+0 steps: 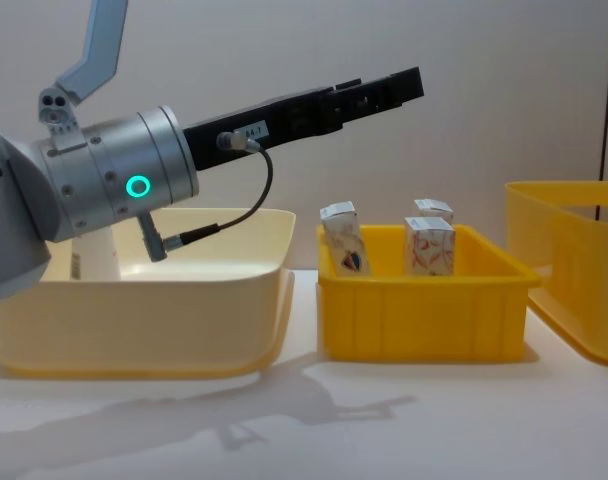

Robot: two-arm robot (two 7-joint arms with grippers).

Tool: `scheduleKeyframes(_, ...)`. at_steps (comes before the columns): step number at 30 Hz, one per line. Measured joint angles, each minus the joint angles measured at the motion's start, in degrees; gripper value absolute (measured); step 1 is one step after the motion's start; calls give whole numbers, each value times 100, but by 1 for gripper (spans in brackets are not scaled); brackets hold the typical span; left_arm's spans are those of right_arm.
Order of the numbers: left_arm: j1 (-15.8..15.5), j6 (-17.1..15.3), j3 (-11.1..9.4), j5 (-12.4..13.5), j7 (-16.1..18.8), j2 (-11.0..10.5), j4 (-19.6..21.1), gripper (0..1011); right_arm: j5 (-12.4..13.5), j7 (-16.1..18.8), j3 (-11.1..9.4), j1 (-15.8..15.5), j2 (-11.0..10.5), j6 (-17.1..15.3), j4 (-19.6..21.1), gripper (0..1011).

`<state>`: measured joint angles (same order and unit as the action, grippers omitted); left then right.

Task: Bimanual collaborative sorting of washing and personal care products

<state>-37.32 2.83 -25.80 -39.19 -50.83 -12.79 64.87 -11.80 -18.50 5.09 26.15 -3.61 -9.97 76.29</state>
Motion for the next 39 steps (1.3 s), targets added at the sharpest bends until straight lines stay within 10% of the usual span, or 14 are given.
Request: scheduleKeyframes(39, 0, 0, 0, 0, 0, 0, 0, 1000, -3, -306, -270, 122, 226, -100, -116, 1004)
